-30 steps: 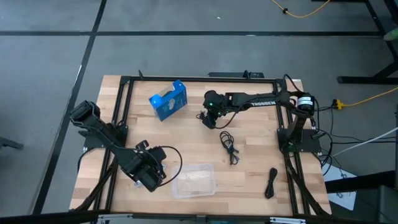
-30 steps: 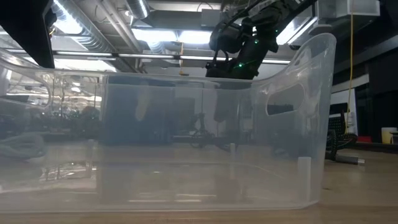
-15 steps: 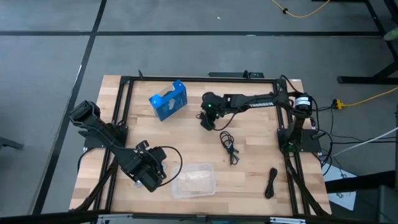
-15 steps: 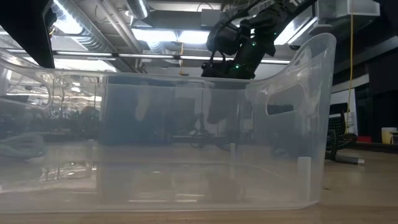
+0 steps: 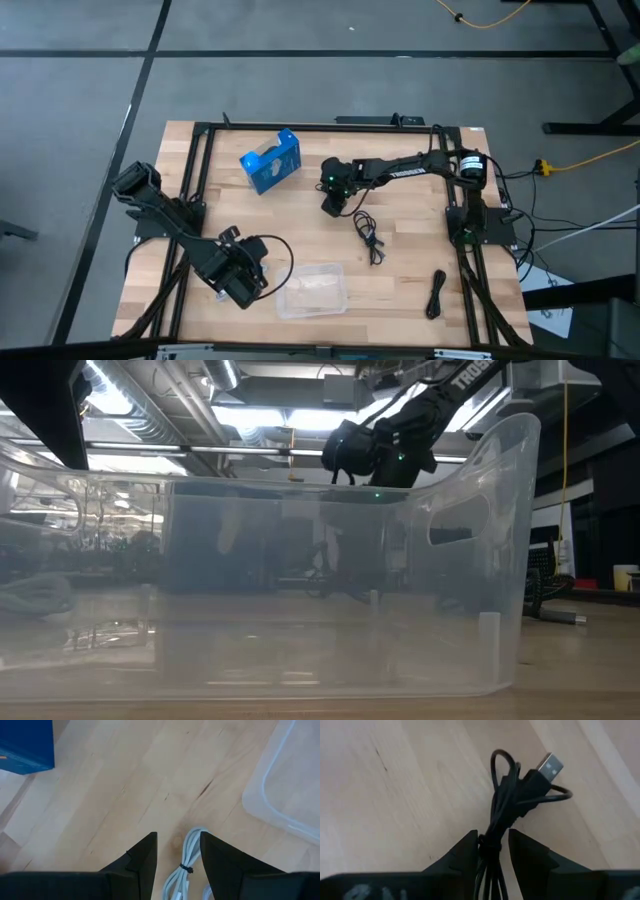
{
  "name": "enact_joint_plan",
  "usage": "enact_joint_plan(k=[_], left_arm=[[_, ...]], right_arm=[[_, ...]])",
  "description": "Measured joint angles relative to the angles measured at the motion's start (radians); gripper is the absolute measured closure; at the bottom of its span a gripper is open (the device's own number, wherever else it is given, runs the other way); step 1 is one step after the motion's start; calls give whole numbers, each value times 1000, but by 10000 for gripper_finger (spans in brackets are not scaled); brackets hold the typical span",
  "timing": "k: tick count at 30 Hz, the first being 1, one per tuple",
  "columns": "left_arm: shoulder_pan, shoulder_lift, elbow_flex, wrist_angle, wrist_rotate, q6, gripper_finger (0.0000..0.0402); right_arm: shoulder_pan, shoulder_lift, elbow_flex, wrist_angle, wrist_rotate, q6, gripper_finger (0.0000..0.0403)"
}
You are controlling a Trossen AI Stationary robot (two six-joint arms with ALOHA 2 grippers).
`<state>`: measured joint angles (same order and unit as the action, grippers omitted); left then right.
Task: Pick and place USB-C Cables
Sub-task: Put the top black charger cable into the transparent bin
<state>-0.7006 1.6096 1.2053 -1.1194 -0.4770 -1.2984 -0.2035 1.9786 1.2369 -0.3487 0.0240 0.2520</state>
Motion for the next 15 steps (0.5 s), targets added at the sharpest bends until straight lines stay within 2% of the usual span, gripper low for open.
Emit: enact_joint_plan(k=[6,11,15], left_arm=[[0,0,0,16,0,0,259],[0,0,0,15,0,0,259],[-18,-1,3,21,141,111,259]], right_arm=[[0,16,0,7,0,-26,291],[0,16,0,12,1,-49,322],[0,16,0,20,1,-56,355]])
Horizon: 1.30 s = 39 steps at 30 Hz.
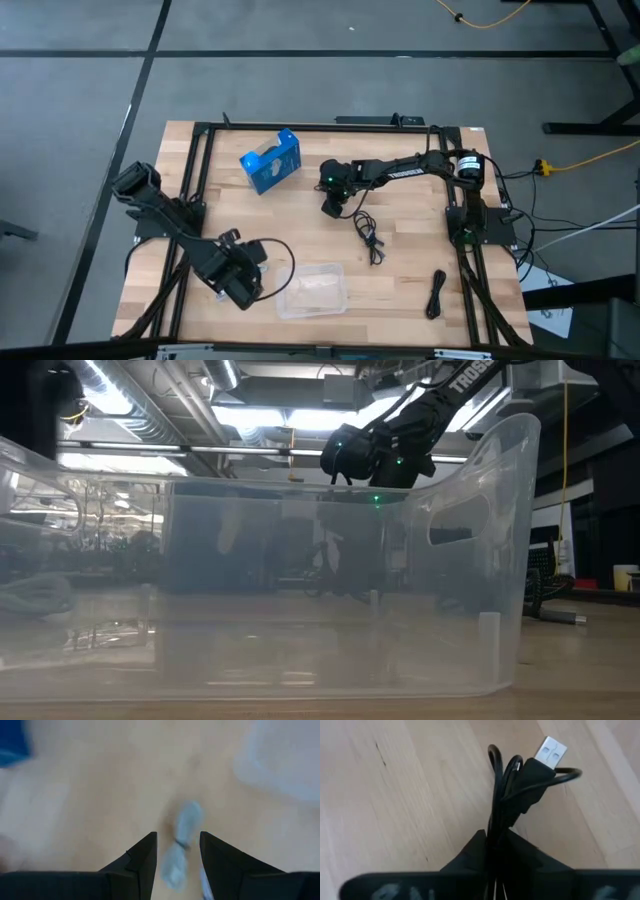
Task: Pick and place USB-C Cables
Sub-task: Put the top black charger cable into the transparent bin
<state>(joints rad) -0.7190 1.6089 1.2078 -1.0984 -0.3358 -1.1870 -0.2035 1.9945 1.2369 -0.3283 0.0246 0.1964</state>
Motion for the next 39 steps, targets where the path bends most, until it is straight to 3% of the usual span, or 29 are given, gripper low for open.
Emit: enact_joint_plan(k=[4,16,26,32,39], left_arm=[[-23,4,1,14,77,44,259],[-21,8,1,53,66,45,259],[-14,8,1,64,67,45,259],[-14,8,1,71,60,49,259],[2,7,1,105,-66,72,259]], right_arm=[[0,0,0,-3,-1,-13,359],[4,-21,4,2,-4,-53,360],[61,-162,4,23,-276,-133,360],[180,-319,5,-108,-334,-200,360],[412,-458,5,-234,-335,-264,360]])
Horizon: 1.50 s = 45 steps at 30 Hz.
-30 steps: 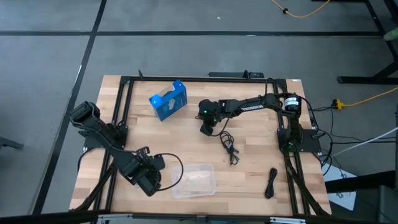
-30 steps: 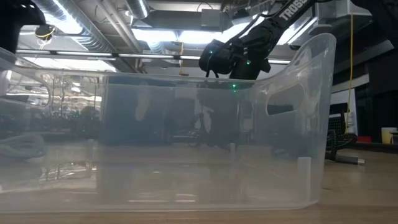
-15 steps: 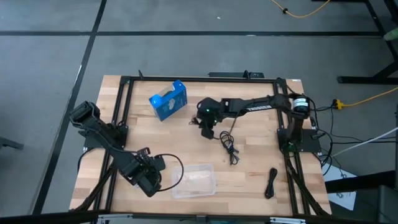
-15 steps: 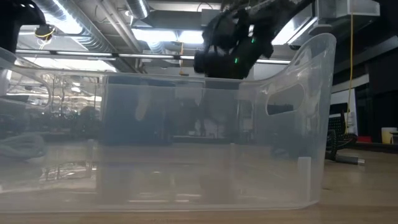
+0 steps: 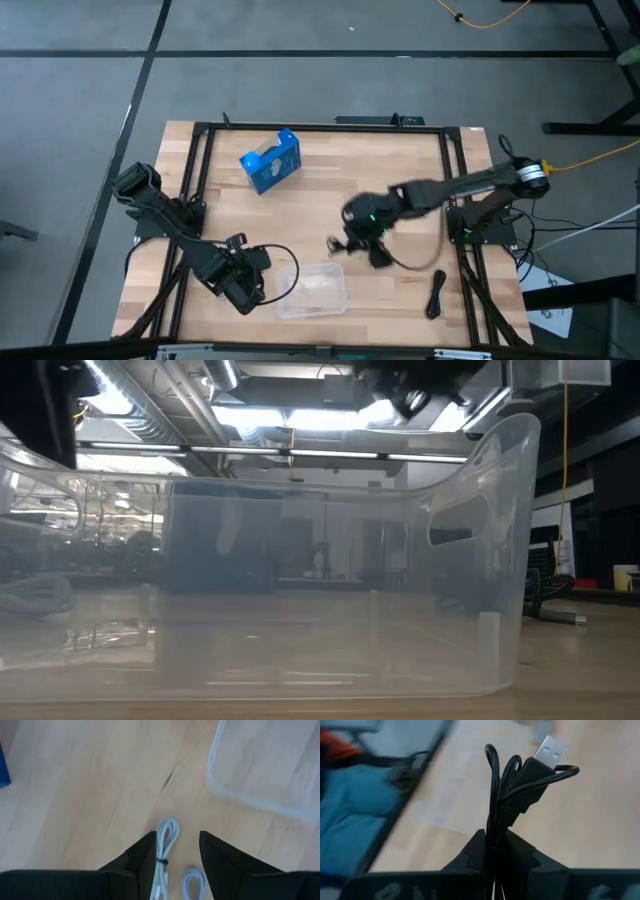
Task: Pick and place USB-C Cables
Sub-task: Put the top black charger cable into the transparent bin, then put the white charger cable into the transparent bin
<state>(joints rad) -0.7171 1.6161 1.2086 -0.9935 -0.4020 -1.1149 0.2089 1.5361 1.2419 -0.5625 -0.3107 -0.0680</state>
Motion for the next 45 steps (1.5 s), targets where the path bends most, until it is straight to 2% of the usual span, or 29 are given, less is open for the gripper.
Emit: enact_joint_plan(k=[4,8,17,24,30,33,36,41,45], left_arm=[[15,0,0,1,-5,2,259],[21,0,0,1,-5,7,259],[25,0,0,8,-7,27,259],[25,0,0,11,-23,27,259],[25,0,0,12,-36,29,259],[25,0,0,15,-36,28,259],[25,0,0,24,-36,28,259],[25,0,0,35,-41,27,259],[28,0,0,50,-61,27,259]], right_arm=[[114,-8,0,69,0,-22,358],[174,43,0,192,3,-48,360],[160,198,-2,471,-5,-31,359],[155,254,-2,513,56,-37,297],[155,253,14,502,56,-38,273],[148,241,83,359,55,-38,271],[139,213,214,60,93,3,270],[139,183,427,-478,248,119,271],[161,144,489,-762,372,262,280]])
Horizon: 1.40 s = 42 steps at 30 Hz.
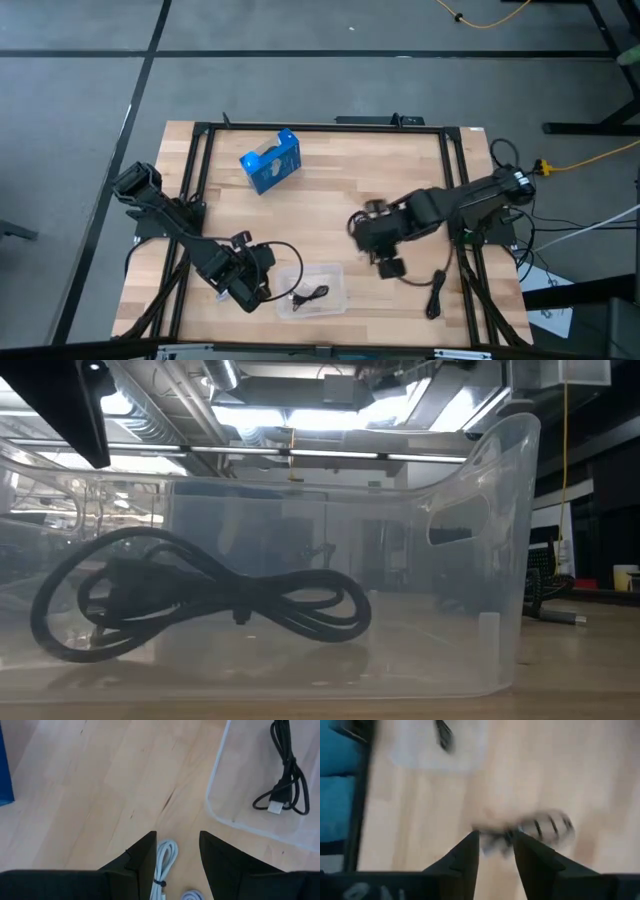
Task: Pick and place USB-C Cables
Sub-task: Put the white charger cable into the transparent bin
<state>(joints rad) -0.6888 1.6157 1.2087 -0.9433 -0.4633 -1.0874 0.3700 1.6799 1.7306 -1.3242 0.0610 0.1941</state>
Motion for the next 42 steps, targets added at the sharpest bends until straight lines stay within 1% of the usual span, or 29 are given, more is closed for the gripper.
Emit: enact_joint_plan(k=[3,6,11,16,21,22,23,27,29,30,31,32,35,37,39,42], left_arm=[[4,0,0,3,-3,0,259],[14,0,0,8,-5,0,259],[39,0,0,24,-9,-1,259],[70,0,0,28,-11,-1,259],[102,0,0,62,-7,-5,259],[110,0,0,66,23,-6,259],[117,0,0,64,79,1,259],[125,0,0,37,420,25,259],[117,0,0,27,523,3,259],[110,0,0,23,540,-9,259],[100,0,0,14,539,-18,259],[88,0,0,2,515,-21,259],[46,-1,-7,-28,382,-28,259],[27,0,-16,-73,308,-48,259],[17,-1,-22,-121,282,-89,259],[14,-1,-46,-149,292,-129,259]], right_arm=[[31,-38,-5,-145,88,143,288],[69,-79,-46,-252,131,269,294],[157,-184,-212,-212,117,330,295],[225,-280,-425,-130,182,440,295],[244,-343,-602,-29,216,543,295],[244,-349,-626,-17,218,552,295],[242,-355,-646,-3,218,557,295],[222,-361,-685,3,218,558,295],[210,-362,-686,6,218,559,295],[204,-362,-686,12,219,559,295],[200,-362,-686,26,225,558,295],[196,-362,-686,41,238,556,295],[196,-362,-686,60,278,535,295],[196,-362,-686,69,282,510,295],[196,-362,-686,67,279,505,295],[196,-362,-686,67,279,504,295]])
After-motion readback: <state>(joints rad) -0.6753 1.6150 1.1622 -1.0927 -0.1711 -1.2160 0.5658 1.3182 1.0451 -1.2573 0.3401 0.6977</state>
